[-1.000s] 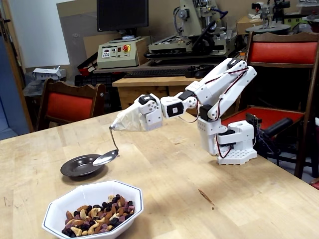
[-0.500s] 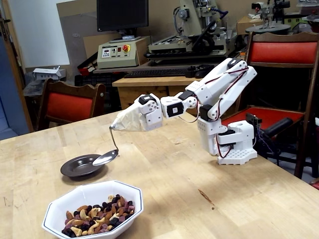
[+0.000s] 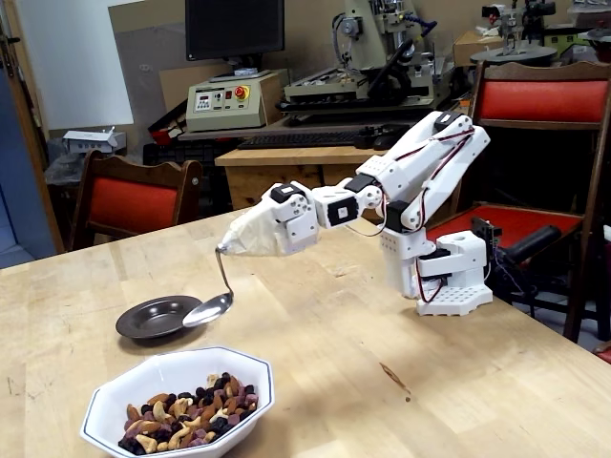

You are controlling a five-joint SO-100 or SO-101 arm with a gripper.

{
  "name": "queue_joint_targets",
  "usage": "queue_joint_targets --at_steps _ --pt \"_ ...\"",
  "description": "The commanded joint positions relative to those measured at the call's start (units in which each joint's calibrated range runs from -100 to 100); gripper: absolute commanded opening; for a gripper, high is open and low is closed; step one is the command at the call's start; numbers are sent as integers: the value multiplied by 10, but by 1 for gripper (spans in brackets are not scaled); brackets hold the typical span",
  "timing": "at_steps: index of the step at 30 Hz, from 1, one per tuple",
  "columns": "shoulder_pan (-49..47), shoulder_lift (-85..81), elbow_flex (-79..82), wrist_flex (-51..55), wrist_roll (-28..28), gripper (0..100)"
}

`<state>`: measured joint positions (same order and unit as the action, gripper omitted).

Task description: Use spoon to take food

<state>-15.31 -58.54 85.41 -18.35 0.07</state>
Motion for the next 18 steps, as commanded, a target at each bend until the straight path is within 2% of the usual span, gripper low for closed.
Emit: queue_joint_targets --at_steps 1,18 --pt "-43 -18 -16 -9 2 4" --pt "-93 -9 -16 -9 3 4"
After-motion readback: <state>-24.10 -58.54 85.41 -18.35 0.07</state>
